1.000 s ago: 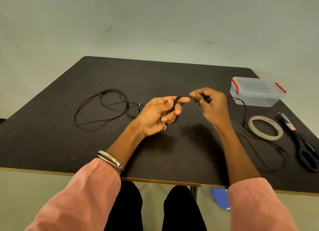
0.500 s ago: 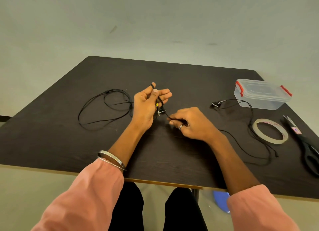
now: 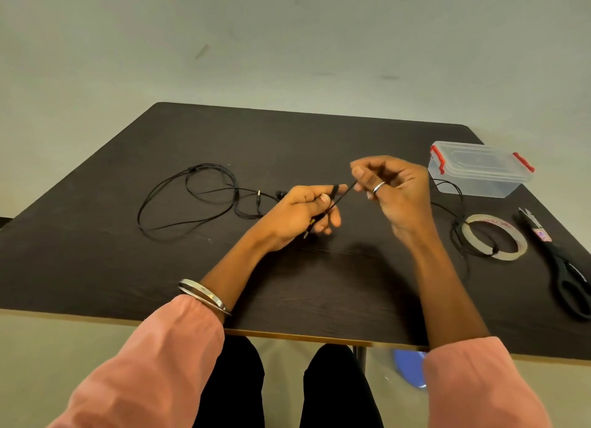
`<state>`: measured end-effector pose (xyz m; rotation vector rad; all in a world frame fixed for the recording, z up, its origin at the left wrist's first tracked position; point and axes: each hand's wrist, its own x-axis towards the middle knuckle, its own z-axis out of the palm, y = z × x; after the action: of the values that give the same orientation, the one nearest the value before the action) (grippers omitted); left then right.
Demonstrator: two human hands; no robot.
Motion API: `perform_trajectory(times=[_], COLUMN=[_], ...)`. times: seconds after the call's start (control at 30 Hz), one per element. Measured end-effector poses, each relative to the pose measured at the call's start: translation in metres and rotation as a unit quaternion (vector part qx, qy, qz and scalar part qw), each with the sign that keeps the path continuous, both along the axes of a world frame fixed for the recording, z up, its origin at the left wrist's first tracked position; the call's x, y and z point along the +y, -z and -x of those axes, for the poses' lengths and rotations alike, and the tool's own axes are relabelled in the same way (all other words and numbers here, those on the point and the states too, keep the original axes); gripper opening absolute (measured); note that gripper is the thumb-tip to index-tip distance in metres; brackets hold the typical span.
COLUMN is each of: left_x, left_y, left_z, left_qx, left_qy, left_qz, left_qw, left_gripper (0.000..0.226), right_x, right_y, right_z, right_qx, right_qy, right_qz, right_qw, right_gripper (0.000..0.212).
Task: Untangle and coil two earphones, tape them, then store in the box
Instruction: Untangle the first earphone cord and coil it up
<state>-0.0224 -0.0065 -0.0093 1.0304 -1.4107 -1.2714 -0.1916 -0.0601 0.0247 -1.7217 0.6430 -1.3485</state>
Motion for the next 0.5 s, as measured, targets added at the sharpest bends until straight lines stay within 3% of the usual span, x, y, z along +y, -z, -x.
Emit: perform_trajectory(times=[0.13,0.27,0.5], left_x=[0.002,0.004,0.007], left_y=[-0.002,-0.003,-0.005], left_z=[-0.002,-0.003,-0.001], left_qx=[0.076,0.088,0.078], left_qy=[0.048,0.091,0.111], left_qz=[-0.039,-0.055,-0.024], left_qw=[0.995,0.990,0.990], left_gripper=[0.035,0.037,0.035], right_x=[-0.003,-0.013,-0.021], right_y=[-0.001,-0.002,0.008], right_z=[0.006,0.018,0.014], right_qx=[-0.052,-0.153,-0.067], right_qy=[-0.026,0.007,0.138], right_qz=[-0.033,-0.061,-0.069], right_qw=[0.998,0.986,0.986], right_gripper=[0.014,0.013,0.014])
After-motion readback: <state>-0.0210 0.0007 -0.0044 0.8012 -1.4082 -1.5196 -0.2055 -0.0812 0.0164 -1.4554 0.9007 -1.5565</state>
